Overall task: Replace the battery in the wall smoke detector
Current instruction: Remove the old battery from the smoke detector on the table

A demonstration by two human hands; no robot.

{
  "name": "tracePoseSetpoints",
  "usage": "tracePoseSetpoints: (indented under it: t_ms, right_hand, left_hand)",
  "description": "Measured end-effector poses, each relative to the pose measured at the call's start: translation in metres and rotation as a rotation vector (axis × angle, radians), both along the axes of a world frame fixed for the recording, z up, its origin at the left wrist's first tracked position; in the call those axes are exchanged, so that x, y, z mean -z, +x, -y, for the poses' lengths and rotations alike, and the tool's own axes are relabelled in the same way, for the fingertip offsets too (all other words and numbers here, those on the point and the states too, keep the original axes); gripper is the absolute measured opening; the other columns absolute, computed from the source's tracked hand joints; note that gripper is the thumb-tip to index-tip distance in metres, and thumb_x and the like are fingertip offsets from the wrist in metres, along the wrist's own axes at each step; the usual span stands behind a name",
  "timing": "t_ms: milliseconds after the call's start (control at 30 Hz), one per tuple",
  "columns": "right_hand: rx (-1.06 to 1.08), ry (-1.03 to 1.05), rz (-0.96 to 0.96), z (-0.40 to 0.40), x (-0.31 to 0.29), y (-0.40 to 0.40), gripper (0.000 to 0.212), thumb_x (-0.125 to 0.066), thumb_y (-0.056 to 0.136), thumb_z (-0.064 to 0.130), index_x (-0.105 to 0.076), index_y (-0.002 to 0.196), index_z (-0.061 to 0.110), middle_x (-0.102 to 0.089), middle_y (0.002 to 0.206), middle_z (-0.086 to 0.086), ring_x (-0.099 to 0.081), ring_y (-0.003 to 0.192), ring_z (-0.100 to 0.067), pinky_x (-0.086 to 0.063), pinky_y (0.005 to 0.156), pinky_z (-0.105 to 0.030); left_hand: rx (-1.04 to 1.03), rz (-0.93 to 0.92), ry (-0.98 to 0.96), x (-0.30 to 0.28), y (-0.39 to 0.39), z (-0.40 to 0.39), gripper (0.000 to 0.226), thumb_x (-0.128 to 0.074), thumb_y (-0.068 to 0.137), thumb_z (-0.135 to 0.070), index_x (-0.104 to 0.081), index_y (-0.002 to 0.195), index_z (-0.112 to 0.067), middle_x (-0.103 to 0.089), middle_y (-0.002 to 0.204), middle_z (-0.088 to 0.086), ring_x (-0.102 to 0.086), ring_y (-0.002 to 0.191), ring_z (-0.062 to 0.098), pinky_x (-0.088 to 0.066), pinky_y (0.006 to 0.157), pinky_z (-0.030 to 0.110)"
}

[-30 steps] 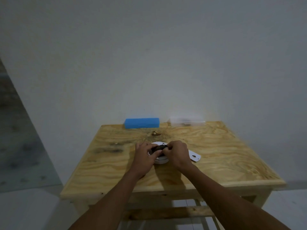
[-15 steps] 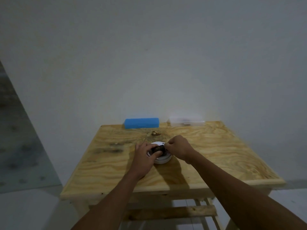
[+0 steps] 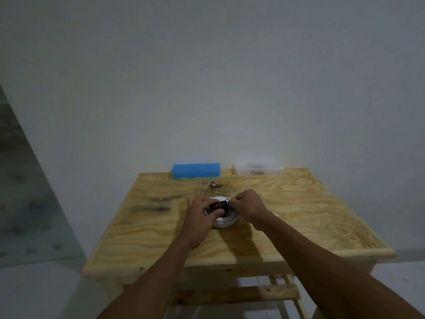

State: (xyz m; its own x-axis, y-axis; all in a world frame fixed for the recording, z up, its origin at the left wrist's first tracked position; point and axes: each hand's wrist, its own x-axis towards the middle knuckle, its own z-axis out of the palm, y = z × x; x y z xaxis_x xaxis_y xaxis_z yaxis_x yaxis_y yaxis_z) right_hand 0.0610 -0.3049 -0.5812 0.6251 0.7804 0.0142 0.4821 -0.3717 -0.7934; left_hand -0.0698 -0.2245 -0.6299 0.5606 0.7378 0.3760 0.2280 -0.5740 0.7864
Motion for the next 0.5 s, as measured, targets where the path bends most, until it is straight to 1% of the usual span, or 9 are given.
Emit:
tracePoseSetpoints:
  t_ms: [33, 67, 100, 133, 167, 267, 400, 500]
  right_hand:
    - [-0.025, 0.005, 0.013, 0.001, 0.000, 0.001, 0.022, -0.056, 0.087, 0.012, -0.074, 0.080, 0.002, -0.064, 0.070, -0.013, -0.051, 0.060, -0.016, -0.039, 0.054, -0.027]
    - [-0.061, 0.007, 0.044, 0.002, 0.000, 0.001, 0.023, -0.053, 0.088, 0.012, -0.074, 0.093, 0.002, -0.068, 0.084, -0.015, -0.056, 0.070, -0.018, -0.042, 0.059, -0.027]
    - [-0.110, 0.004, 0.085, 0.003, -0.002, 0.002, 0.028, -0.051, 0.089, 0.012, -0.071, 0.106, 0.005, -0.068, 0.098, -0.013, -0.060, 0.082, -0.020, -0.045, 0.065, -0.027]
    - [-0.173, -0.005, 0.131, 0.005, -0.004, 0.003, 0.032, -0.050, 0.090, 0.011, -0.068, 0.116, 0.009, -0.065, 0.106, -0.010, -0.060, 0.092, -0.021, -0.047, 0.073, -0.027]
    - [-0.241, -0.023, 0.177, 0.007, -0.007, 0.003, 0.034, -0.051, 0.090, 0.011, -0.065, 0.121, 0.011, -0.063, 0.109, -0.007, -0.060, 0.097, -0.021, -0.047, 0.077, -0.028]
    - [-0.384, -0.097, 0.299, 0.010, -0.010, 0.009, 0.031, -0.057, 0.090, 0.015, -0.066, 0.120, 0.013, -0.065, 0.105, -0.005, -0.058, 0.093, -0.018, -0.042, 0.075, -0.026]
    - [-0.399, -0.118, 0.362, 0.012, -0.013, 0.011, 0.031, -0.058, 0.092, 0.020, -0.064, 0.122, 0.015, -0.063, 0.110, -0.007, -0.052, 0.090, -0.015, -0.038, 0.075, -0.026]
    - [-0.412, -0.100, 0.425, 0.015, -0.013, 0.009, 0.027, -0.057, 0.093, 0.022, -0.064, 0.118, 0.015, -0.059, 0.109, -0.008, -0.051, 0.091, -0.016, -0.038, 0.076, -0.027]
  left_hand:
    - [0.002, 0.000, 0.000, 0.000, 0.000, 0.001, 0.031, -0.072, 0.087, -0.022, -0.069, 0.118, -0.018, -0.054, 0.098, -0.011, -0.034, 0.108, 0.008, -0.028, 0.086, 0.020]
    - [0.002, -0.004, 0.002, 0.000, 0.000, 0.001, 0.030, -0.072, 0.088, -0.022, -0.069, 0.118, -0.018, -0.055, 0.100, -0.009, -0.033, 0.108, 0.008, -0.026, 0.085, 0.019]
    - [0.002, -0.010, 0.008, 0.000, 0.000, 0.001, 0.030, -0.071, 0.088, -0.022, -0.069, 0.118, -0.018, -0.058, 0.104, -0.004, -0.034, 0.108, 0.009, -0.026, 0.085, 0.019]
    - [0.000, -0.012, 0.010, 0.000, -0.001, 0.002, 0.030, -0.071, 0.088, -0.022, -0.069, 0.117, -0.018, -0.060, 0.108, 0.000, -0.035, 0.108, 0.010, -0.026, 0.085, 0.020]
    - [-0.002, -0.012, 0.009, 0.000, -0.001, 0.001, 0.030, -0.071, 0.088, -0.022, -0.069, 0.117, -0.019, -0.061, 0.109, 0.003, -0.036, 0.108, 0.012, -0.026, 0.085, 0.021]
    - [0.006, -0.028, -0.005, 0.001, -0.001, 0.001, 0.029, -0.069, 0.089, -0.024, -0.068, 0.118, -0.019, -0.061, 0.109, 0.001, -0.038, 0.109, 0.015, -0.028, 0.086, 0.024]
    - [0.041, -0.045, -0.022, -0.001, -0.002, 0.001, 0.030, -0.068, 0.090, -0.025, -0.067, 0.120, -0.019, -0.058, 0.106, -0.002, -0.038, 0.112, 0.016, -0.033, 0.093, 0.030]
    - [0.051, -0.065, -0.031, 0.000, -0.004, 0.000, 0.033, -0.068, 0.090, -0.027, -0.066, 0.121, -0.020, -0.058, 0.109, -0.003, -0.038, 0.114, 0.016, -0.034, 0.094, 0.029]
